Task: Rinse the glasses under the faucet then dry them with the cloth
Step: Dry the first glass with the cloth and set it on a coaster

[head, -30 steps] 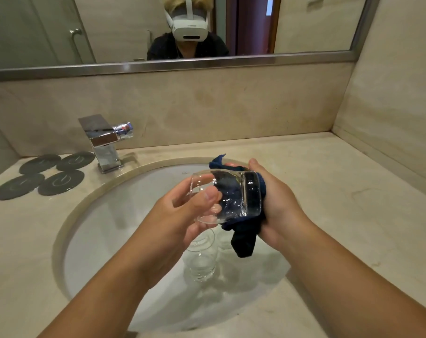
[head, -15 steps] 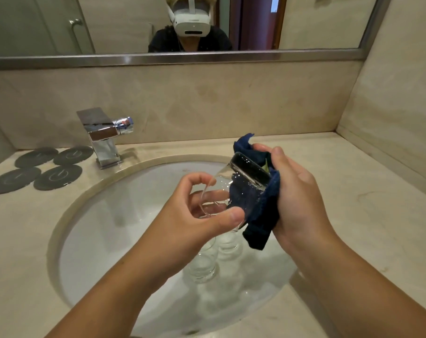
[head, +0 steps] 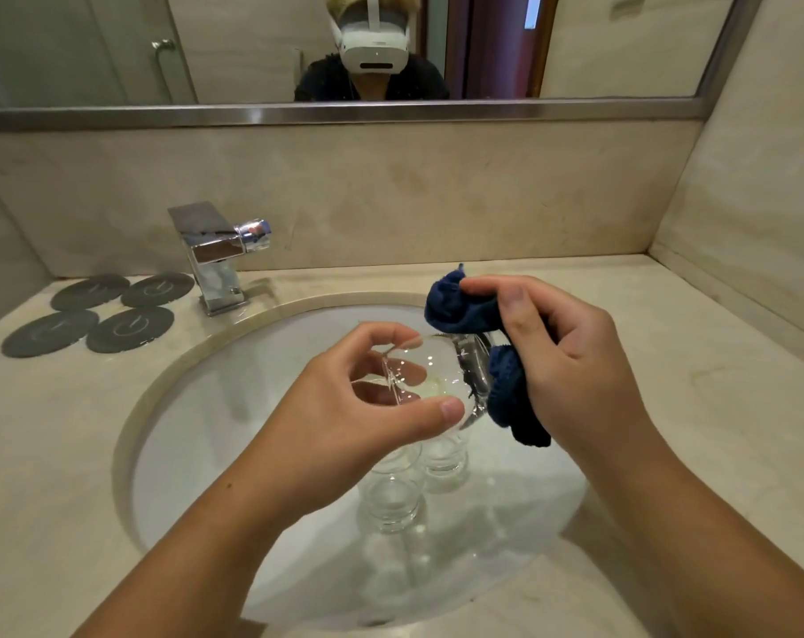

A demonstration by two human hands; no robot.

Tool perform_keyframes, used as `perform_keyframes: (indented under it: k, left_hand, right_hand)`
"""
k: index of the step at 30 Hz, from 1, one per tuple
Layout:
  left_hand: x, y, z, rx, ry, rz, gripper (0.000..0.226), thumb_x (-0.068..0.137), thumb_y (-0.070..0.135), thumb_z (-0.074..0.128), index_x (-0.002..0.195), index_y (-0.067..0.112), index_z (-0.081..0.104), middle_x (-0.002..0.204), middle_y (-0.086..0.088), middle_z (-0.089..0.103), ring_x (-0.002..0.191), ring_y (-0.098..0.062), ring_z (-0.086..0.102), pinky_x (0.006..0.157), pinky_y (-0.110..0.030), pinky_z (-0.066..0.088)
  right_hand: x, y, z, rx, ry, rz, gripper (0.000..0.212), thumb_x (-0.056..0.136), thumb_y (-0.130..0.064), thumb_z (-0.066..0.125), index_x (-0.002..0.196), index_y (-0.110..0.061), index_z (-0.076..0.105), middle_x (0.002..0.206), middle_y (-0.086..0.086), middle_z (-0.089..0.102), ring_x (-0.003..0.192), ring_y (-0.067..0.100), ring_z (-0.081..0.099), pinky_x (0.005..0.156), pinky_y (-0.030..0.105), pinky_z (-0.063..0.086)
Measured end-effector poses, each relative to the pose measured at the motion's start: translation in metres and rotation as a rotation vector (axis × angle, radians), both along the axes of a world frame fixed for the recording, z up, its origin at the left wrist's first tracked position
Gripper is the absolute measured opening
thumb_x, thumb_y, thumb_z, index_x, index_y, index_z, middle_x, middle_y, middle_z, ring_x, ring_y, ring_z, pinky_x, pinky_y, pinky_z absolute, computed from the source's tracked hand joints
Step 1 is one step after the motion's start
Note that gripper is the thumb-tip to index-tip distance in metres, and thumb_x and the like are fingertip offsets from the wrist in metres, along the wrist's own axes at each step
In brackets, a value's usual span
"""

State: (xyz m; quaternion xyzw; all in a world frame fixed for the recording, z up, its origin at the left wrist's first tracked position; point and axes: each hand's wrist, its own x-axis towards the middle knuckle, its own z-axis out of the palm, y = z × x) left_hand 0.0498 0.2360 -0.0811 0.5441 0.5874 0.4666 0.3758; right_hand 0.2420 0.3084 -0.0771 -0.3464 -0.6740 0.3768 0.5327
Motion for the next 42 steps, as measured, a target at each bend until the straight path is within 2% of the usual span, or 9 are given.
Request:
perform_keyframes:
  k: [6,10,14,18,23,29,35,39,42]
  left_hand:
    - [0.000,-0.002,0.007,-0.240,-0.427,-0.086,0.053,0.057,0.051,0.089,0.104,0.026,0.084,0.100,-0.008,0.080,0.090,-0.026,0.079,0.081,-0.031,0.065]
    - [0.000,-0.004,0.013,-0.425,-0.580,-0.088,0.068,0.068,0.057,0.091,0.116,0.012,0.074,0.101,-0.020,0.080,0.084,-0.030,0.079,0.075,-0.030,0.067]
    - [-0.004,-0.007,0.010,-0.436,-0.507,-0.068,0.080,0.065,0.075,0.073,0.111,0.010,0.072,0.096,-0.022,0.079,0.075,-0.025,0.077,0.072,-0.028,0.066]
    - [-0.004,-0.002,0.007,-0.386,-0.440,-0.099,0.096,0.062,0.090,0.073,0.133,0.026,0.064,0.116,-0.018,0.077,0.096,-0.031,0.081,0.079,-0.032,0.066]
    - [-0.010,-0.001,0.002,-0.035,-0.099,-0.082,0.082,0.060,0.061,0.090,0.134,0.067,0.055,0.129,0.017,0.069,0.114,-0.011,0.075,0.092,-0.032,0.062]
    - [0.000,-0.001,0.001,-0.017,-0.214,-0.017,0.057,0.069,0.050,0.091,0.123,0.052,0.072,0.111,0.006,0.081,0.102,-0.021,0.081,0.090,-0.036,0.064]
    - [0.003,-0.003,0.006,-0.188,-0.463,-0.059,0.048,0.076,0.052,0.085,0.120,0.031,0.080,0.101,-0.005,0.082,0.101,-0.033,0.080,0.085,-0.033,0.066]
    - [0.003,-0.002,0.004,-0.190,-0.473,-0.052,0.066,0.070,0.064,0.089,0.127,0.034,0.073,0.098,-0.005,0.082,0.099,-0.032,0.081,0.083,-0.030,0.065]
    - [0.002,-0.001,0.002,-0.135,-0.380,-0.113,0.084,0.066,0.057,0.093,0.141,0.048,0.056,0.104,-0.001,0.082,0.104,-0.030,0.080,0.093,-0.032,0.064]
  right_hand:
    - [0.001,-0.009,0.004,0.073,0.020,0.008,0.029,0.105,-0.035,0.054,0.112,-0.024,0.080,0.096,0.009,0.079,0.085,0.032,0.072,0.076,0.046,0.059]
    - [-0.002,-0.017,0.007,0.084,-0.089,0.084,0.028,0.095,-0.038,0.074,0.122,-0.030,0.075,0.111,-0.014,0.078,0.097,0.010,0.074,0.079,0.018,0.056]
    - [-0.010,-0.017,0.003,-0.068,-0.141,0.079,0.040,0.082,-0.039,0.088,0.118,-0.045,0.073,0.108,-0.021,0.077,0.085,0.013,0.078,0.072,0.039,0.064]
    - [-0.013,-0.011,0.001,-0.144,0.019,0.066,0.039,0.076,-0.039,0.085,0.113,-0.036,0.076,0.105,-0.014,0.080,0.091,0.008,0.076,0.076,0.020,0.057]
    - [-0.010,-0.009,0.000,-0.218,0.131,0.075,0.045,0.072,-0.042,0.084,0.115,-0.031,0.077,0.103,-0.005,0.080,0.083,0.016,0.076,0.067,0.027,0.061]
    - [-0.011,-0.011,-0.005,-0.078,0.041,-0.045,0.029,0.083,-0.050,0.081,0.111,-0.043,0.075,0.104,-0.015,0.078,0.091,0.010,0.075,0.081,0.036,0.059]
    - [-0.012,-0.020,-0.004,0.108,-0.016,-0.035,0.038,0.082,-0.054,0.081,0.116,-0.038,0.073,0.109,-0.021,0.077,0.104,0.007,0.074,0.086,0.021,0.055]
    - [-0.015,-0.014,-0.008,0.001,0.049,-0.072,0.022,0.086,-0.040,0.086,0.106,-0.039,0.077,0.091,-0.013,0.078,0.077,0.013,0.073,0.072,0.037,0.057]
    - [-0.016,-0.011,-0.006,-0.098,0.179,-0.088,0.017,0.087,-0.037,0.082,0.103,-0.030,0.078,0.080,-0.008,0.075,0.064,0.014,0.069,0.060,0.032,0.056]
